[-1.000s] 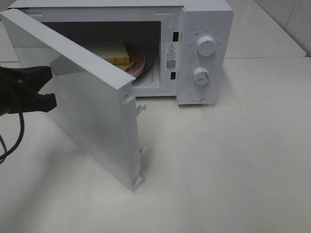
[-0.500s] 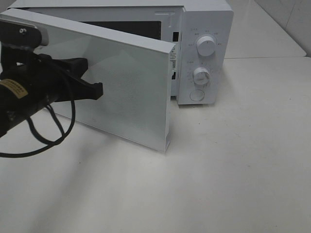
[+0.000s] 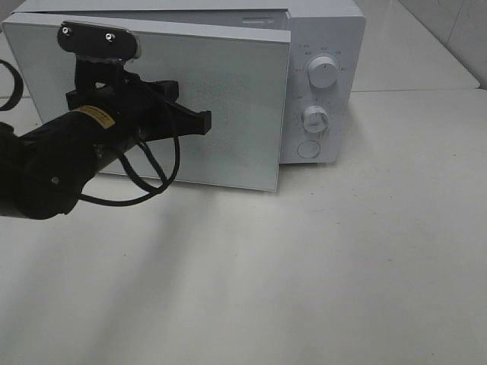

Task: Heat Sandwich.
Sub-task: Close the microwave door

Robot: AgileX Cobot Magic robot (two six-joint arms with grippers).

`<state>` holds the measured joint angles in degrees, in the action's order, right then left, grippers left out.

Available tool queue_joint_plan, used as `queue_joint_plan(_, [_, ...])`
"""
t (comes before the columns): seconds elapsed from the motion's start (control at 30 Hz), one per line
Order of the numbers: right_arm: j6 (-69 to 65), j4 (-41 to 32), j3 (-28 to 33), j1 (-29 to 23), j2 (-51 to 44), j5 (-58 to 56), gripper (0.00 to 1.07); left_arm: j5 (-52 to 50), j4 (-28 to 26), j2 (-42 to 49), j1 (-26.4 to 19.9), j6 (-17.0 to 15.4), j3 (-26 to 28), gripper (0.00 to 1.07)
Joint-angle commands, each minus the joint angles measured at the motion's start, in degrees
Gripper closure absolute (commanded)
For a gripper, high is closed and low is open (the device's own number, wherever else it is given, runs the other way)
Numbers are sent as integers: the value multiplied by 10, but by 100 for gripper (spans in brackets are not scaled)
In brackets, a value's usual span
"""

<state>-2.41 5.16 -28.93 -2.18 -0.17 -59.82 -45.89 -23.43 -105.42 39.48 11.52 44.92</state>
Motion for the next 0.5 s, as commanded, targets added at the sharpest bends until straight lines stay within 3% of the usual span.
queue_joint_plan(0.03, [2,-1,0,3,-16,6,32,12,-8,-15,3,9,33,107])
queue_joint_plan(0.5, [2,-1,0,3,-16,6,32,46,-41,-82,3,48,150,107])
